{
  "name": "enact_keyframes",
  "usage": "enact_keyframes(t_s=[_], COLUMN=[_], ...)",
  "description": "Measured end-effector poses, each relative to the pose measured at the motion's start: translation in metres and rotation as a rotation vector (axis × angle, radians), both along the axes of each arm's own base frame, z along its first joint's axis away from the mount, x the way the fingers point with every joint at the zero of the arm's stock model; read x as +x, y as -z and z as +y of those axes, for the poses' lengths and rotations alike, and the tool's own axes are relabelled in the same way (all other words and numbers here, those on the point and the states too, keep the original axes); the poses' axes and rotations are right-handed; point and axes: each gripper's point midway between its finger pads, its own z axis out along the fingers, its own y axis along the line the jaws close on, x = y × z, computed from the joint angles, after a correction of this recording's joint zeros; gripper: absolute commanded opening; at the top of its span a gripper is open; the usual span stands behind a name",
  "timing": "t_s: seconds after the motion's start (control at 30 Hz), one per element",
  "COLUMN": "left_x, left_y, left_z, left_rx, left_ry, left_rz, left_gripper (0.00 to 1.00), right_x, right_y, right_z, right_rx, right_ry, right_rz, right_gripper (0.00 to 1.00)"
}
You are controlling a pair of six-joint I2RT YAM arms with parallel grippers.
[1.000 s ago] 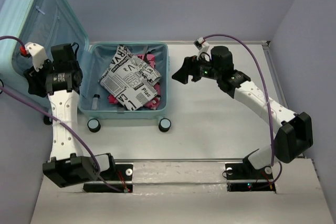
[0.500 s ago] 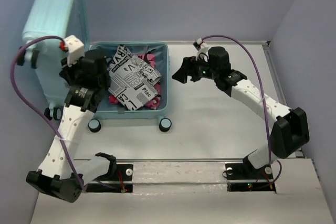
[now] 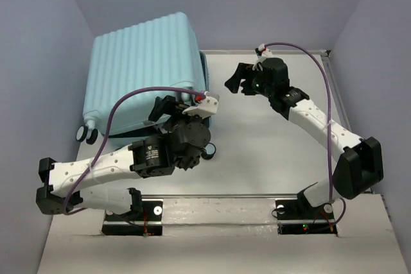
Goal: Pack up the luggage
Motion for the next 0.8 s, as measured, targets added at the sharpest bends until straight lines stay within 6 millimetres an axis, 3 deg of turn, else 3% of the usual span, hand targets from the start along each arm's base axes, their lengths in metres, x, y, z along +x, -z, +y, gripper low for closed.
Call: enact_keyframes(t_s=[0.07, 0.1, 0.17, 0.23, 0.27, 0.33, 0.37, 0.4, 0.43, 0.47, 0.57, 0.6, 0.63, 0.8], left_x=[-0.008, -0.008, -0.017, -0.013, -0.012, 0.003, 0.022, 0.045, 0.067, 0.076, 0.119, 0.125, 0.137, 0.161], left_y=[-0.013, -0.018, -0.038, -0.076, -0.087, -0.107, -0.118, -0.126, -0.125, -0.124, -0.105, -0.100, -0.092, -0.039], left_z=[-0.022, -0.033, -0.055, -0.076, -0.076, -0.068, -0.050, -0.025, 0.005, 0.016, 0.100, 0.110, 0.139, 0.272], left_rx=[-0.035, -0.056, -0.106, -0.284, -0.332, -0.450, -0.518, -0.575, -0.605, -0.628, -0.682, -0.700, -0.725, -0.829], left_ry=[0.091, 0.143, 0.236, 0.311, 0.320, 0.332, 0.284, 0.216, 0.127, 0.096, -0.120, -0.145, -0.208, -0.518], left_rz=[0.000, 0.009, 0.024, 0.015, 0.007, -0.006, -0.030, -0.063, -0.090, -0.097, -0.111, -0.106, -0.105, -0.087], left_gripper=[0.99, 0.99, 0.99, 0.93, 0.74, 0.44, 0.34, 0.18, 0.11, 0.06, 0.06, 0.06, 0.06, 0.06], right_x=[0.005, 0.006, 0.008, 0.012, 0.013, 0.012, 0.012, 0.011, 0.010, 0.009, 0.003, 0.001, -0.001, -0.009], right_y=[0.000, 0.001, 0.001, 0.000, 0.000, 0.001, 0.001, 0.003, 0.005, 0.007, 0.018, 0.021, 0.024, 0.033], right_z=[-0.017, -0.023, -0.038, -0.047, -0.050, -0.050, -0.050, -0.049, -0.048, -0.048, -0.045, -0.045, -0.043, -0.039], right_rx=[-0.006, -0.010, -0.018, -0.027, -0.029, -0.032, -0.031, -0.033, -0.036, -0.039, -0.052, -0.054, -0.056, -0.061], right_ry=[0.068, 0.091, 0.149, 0.182, 0.193, 0.193, 0.191, 0.184, 0.175, 0.169, 0.138, 0.128, 0.116, 0.068], right_rz=[-0.002, -0.001, 0.002, -0.007, -0.008, -0.006, -0.002, -0.001, 0.003, 0.006, 0.023, 0.031, 0.038, 0.060], right_gripper=[0.67, 0.54, 0.43, 0.21, 0.11, 0.07, 0.07, 0.07, 0.07, 0.07, 0.07, 0.07, 0.07, 0.07])
